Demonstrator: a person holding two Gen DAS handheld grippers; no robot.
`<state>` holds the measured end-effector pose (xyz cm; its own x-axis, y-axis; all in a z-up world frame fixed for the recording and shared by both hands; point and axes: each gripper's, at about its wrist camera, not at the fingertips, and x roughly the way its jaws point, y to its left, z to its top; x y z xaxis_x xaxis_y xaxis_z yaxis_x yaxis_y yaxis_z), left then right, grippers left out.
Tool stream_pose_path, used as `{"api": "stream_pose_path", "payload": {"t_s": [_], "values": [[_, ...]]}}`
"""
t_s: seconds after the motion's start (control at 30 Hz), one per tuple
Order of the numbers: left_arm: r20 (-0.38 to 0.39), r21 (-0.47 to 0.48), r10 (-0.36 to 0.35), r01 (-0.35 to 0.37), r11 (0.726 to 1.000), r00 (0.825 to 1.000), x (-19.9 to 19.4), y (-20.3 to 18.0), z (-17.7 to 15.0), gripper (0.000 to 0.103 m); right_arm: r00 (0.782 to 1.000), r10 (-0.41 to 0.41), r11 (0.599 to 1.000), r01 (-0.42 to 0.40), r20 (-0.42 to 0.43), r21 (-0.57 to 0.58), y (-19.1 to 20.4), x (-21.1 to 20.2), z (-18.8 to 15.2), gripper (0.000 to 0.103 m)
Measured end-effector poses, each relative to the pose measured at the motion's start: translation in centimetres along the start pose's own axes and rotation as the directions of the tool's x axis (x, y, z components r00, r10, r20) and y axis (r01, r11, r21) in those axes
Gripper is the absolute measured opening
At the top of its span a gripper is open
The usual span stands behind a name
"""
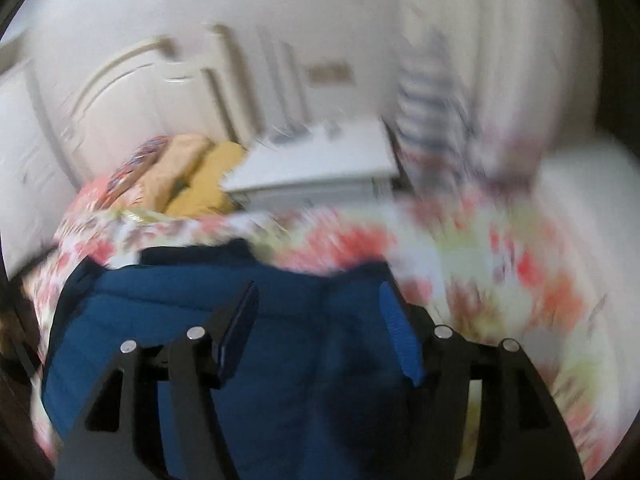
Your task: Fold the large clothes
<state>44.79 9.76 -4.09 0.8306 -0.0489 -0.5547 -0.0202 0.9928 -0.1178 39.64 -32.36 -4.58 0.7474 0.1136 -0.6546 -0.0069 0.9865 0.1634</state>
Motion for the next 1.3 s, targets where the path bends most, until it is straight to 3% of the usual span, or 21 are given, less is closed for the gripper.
{"api": "stream_pose_path", "payload": {"t_s": [0.13, 0.2, 0.27, 0.33, 0.47, 0.57, 0.77, 1.0, 1.13, 1.2, 1.23, 1.3], "values": [[-0.052, 0.196, -0.003, 0.013, 0.981, 0.999, -0.1, -7.9, 0.4, 0.096, 0.998, 0.055, 0.985, -0.06, -0.037, -0.159, 8.3, 1.2, 1.4, 0.062], [-0.106, 0.294, 0.011, 0.021, 0.956, 0.994, 1.6, -11.8, -0.7, 0.096, 0.997, 0.022, 0.975, -0.037, -0.074, -0.219, 11.2, 3.2, 1.3, 0.061], [-0.141, 0.351, 0.057, -0.004, 0.936, 0.988, 3.5, -13.8, -1.6, 0.097, 0.993, 0.005, 0.966, -0.036, -0.119, -0.255, 13.3, 5.1, 0.9, 0.045], [-0.169, 0.368, 0.077, -0.01, 0.93, 0.983, 5.2, -14.2, -2.4, 0.097, 0.986, -0.002, 0.957, -0.047, -0.167, -0.288, 14.7, 7.1, 0.5, 0.035], [-0.229, 0.418, 0.109, -0.004, 0.909, 0.967, 8.8, -14.9, -4.9, 0.097, 0.98, -0.05, 0.926, -0.027, -0.192, -0.376, 15.8, 11.1, -1.5, 0.035], [-0.279, 0.382, 0.111, 0.005, 0.924, 0.954, 11.2, -14.6, -6.4, 0.099, 0.98, -0.013, 0.944, -0.053, -0.197, -0.326, 14.7, 13.2, -2.5, 0.035], [-0.255, 0.359, 0.096, 0.002, 0.933, 0.962, 11.3, -14.2, -7.1, 0.099, 0.984, 0.03, 0.956, -0.08, -0.177, -0.283, 13.8, 13.4, -3.0, 0.035], [-0.245, 0.365, 0.098, -0.001, 0.931, 0.965, 11.1, -14.4, -7.0, 0.099, 0.989, -0.018, 0.945, -0.031, -0.149, -0.325, 14.4, 13.1, -3.4, 0.035], [-0.29, 0.269, 0.018, 0.064, 0.961, 0.957, 10.5, -11.8, -5.5, 0.099, 0.988, 0.008, 0.963, -0.049, -0.155, -0.264, 12.8, 12.3, -2.5, 0.028], [-0.238, 0.229, 0.053, 0.003, 0.973, 0.97, 9.2, -9.2, -4.3, 0.099, 0.993, -0.034, 0.981, 0.011, -0.115, -0.191, 10.0, 10.8, -1.7, 0.028], [-0.214, 0.213, 0.058, -0.011, 0.977, 0.975, 8.6, -7.9, -3.9, 0.099, 0.992, -0.091, 0.984, 0.077, -0.083, -0.159, 8.0, 9.8, -1.5, 0.033], [-0.236, 0.169, 0.069, -0.029, 0.985, 0.969, 8.7, -4.9, -3.6, 0.099, 0.979, -0.187, 0.979, 0.178, -0.084, -0.1, 4.3, 9.2, -1.4, 0.048]]}}
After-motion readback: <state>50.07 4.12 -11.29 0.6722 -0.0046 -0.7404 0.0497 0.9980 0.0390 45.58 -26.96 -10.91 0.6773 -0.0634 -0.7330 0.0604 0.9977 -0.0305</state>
